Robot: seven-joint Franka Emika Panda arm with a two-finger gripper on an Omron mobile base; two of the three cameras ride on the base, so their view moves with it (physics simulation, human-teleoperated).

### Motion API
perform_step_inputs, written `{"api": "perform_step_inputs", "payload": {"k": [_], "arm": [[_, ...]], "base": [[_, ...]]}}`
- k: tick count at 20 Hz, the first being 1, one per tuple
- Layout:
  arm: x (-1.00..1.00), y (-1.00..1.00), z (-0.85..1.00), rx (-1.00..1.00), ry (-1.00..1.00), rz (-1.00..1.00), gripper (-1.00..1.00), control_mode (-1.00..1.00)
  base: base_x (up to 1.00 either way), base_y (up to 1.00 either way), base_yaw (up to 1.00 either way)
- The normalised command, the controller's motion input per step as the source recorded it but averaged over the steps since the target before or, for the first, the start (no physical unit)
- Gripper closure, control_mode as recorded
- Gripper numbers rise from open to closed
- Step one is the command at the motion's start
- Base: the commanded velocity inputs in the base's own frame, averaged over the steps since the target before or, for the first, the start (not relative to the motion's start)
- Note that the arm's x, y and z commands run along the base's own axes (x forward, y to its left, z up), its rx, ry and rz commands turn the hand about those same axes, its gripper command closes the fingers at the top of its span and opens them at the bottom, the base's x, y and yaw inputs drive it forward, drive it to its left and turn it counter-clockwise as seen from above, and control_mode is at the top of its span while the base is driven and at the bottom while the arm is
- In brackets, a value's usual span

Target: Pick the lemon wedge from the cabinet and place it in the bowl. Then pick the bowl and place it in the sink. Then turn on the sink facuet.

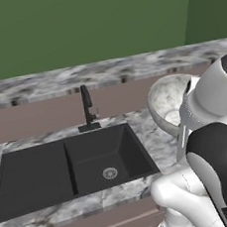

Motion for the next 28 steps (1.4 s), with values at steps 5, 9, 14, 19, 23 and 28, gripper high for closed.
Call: {"api": "perform_step_inputs", "payload": {"k": [5,9,14,19,23,28], "arm": [[0.00,0.03,0.00,0.00,0.00,0.03,1.00,-1.00],[0.00,0.11,-0.16,0.00,0.00,0.21,1.00,-1.00],[0.04,0.09,-0.44,-0.01,0.00,0.36,1.00,-1.00],[0.26,0.00,-0.45,-0.07,0.03,0.27,1.00,-1.00],[0.49,0.00,-0.43,-0.13,0.13,0.22,1.00,-1.00],[0.52,-0.03,-0.37,-0.10,0.15,0.22,1.00,-1.00]], "base": [[0.00,0.06,0.05],[0.00,0.00,0.00],[0.00,0.00,0.00],[0.00,0.00,0.00],[0.00,0.00,0.00],[0.00,0.00,0.00]]}}
